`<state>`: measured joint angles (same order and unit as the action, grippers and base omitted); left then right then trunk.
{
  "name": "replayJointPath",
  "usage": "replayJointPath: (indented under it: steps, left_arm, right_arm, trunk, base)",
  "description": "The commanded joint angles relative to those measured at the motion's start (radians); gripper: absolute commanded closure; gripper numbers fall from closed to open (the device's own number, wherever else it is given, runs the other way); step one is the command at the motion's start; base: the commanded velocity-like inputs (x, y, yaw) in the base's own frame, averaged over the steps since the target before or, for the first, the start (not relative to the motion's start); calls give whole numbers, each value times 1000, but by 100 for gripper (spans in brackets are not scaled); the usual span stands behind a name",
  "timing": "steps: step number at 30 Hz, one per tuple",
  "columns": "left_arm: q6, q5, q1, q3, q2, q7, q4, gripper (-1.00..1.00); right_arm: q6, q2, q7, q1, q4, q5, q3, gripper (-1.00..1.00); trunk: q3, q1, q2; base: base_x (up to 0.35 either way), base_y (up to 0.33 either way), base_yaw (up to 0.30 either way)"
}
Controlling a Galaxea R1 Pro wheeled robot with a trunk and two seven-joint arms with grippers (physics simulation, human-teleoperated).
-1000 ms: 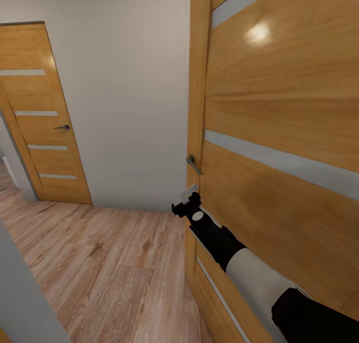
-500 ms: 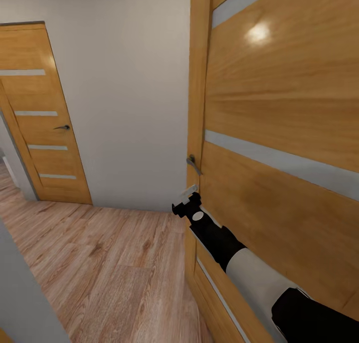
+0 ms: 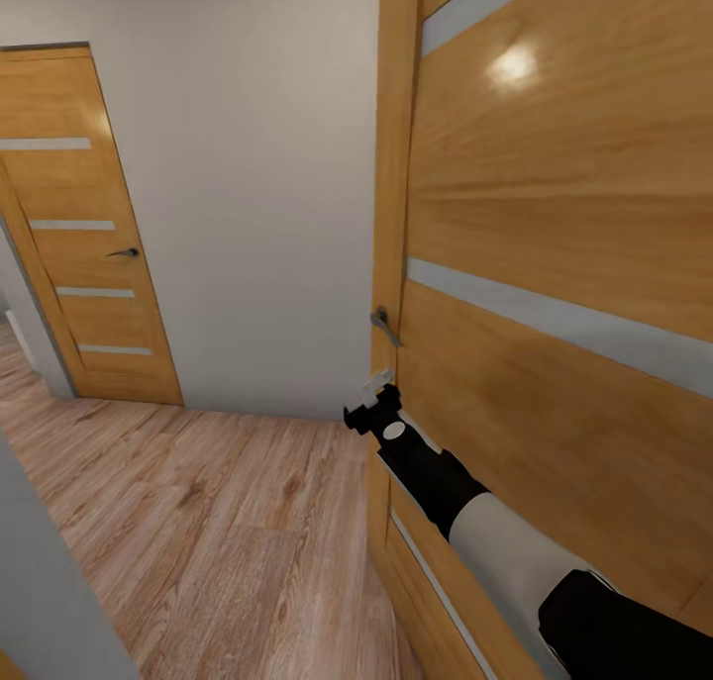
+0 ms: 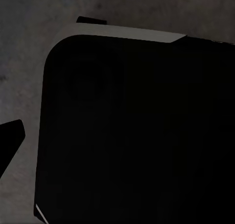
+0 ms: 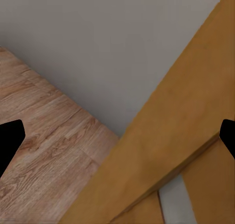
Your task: Move the two storage containers from the living room to the garage. In the garage, place one container on the floor and stack the other container on top of it (either order is fine).
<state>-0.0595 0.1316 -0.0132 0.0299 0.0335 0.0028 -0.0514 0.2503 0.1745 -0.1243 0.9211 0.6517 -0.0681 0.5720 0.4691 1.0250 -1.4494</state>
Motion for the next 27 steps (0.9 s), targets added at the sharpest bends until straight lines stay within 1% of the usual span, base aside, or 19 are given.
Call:
replayJointPath:
  steps: [1, 5, 18, 22, 27]
  left_arm:
    - [-3, 6, -1, 2, 0, 0, 1, -100]
    - [-3, 6, -1, 2, 0, 0, 1, -100]
    - [-3, 6, -1, 2, 0, 0, 1, -100]
    - [-2, 7, -1, 1, 0, 0, 1, -100]
    - [-2, 7, -1, 2, 0, 0, 1, -100]
  right_arm:
    - [7, 0, -5, 1, 0, -7, 3, -100]
    - [7, 0, -18, 1, -7, -7, 2, -100]
    - [7, 0, -20, 1, -22, -7, 1, -100]
    - [7, 0, -21, 1, -23, -7, 0, -100]
    - [6, 0, -21, 1, -24, -7, 0, -100]
  trunk:
    - [1, 0, -1]
    - [1, 0, -1]
    - [1, 0, -1]
    - [1, 0, -1]
    - [1, 0, -1]
  base:
    - [0, 0, 69]
    - [0, 0, 93]
    - [2, 0, 3]
    - [174, 0, 0]
    - [281, 0, 0]
